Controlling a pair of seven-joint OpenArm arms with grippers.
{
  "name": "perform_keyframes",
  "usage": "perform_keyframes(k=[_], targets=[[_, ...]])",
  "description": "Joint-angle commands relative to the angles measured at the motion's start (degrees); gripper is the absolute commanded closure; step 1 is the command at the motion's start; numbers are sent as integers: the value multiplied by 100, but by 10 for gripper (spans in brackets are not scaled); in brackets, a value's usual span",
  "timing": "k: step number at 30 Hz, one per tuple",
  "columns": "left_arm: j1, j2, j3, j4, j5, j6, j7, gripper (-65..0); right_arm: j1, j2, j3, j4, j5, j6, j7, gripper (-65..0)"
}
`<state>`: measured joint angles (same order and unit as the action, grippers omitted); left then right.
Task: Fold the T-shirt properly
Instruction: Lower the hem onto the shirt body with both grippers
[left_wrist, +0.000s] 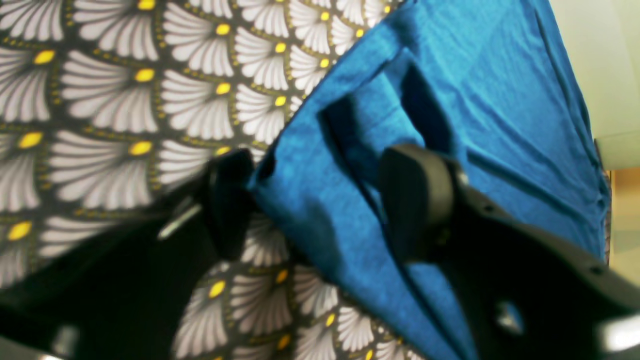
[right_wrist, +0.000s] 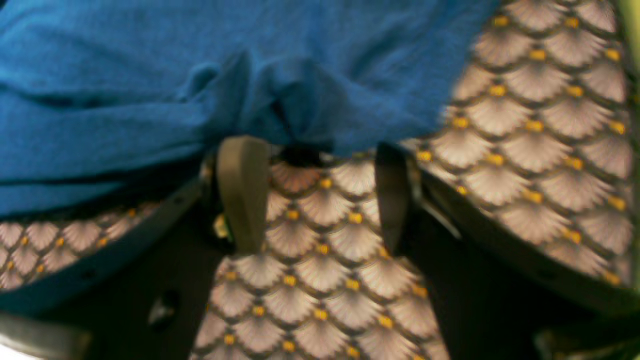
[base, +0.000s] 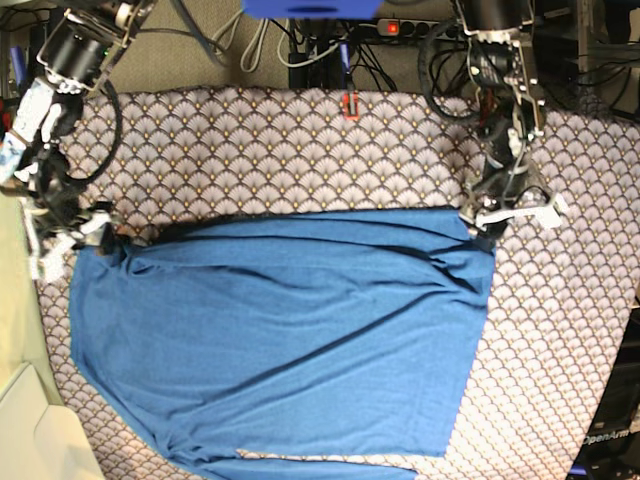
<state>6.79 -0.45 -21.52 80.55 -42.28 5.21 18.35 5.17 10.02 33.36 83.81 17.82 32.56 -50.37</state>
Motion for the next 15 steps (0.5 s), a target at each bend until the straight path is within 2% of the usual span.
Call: perform_keyframes(k=[1,6,7,9,15], targets=[[-68,-12,11,72,-49,-51,-55,-322,112,110,44,116,42,37,101,-350],[-182,-21,2,72,-49,-51,-20,-68,103,136,44,116,42,37,118,-350],[-182,-21,2,72,-49,-51,-20,-36,94,136,44,116,42,37,118,-350],[-182,-21,-15,98,-49,-51,-20,-17,85,136,35,107,42,81,118,-350],[-182,-74,-42,151,-49,-51,-46,-15,120,207,0,89,24,177,127,-350]])
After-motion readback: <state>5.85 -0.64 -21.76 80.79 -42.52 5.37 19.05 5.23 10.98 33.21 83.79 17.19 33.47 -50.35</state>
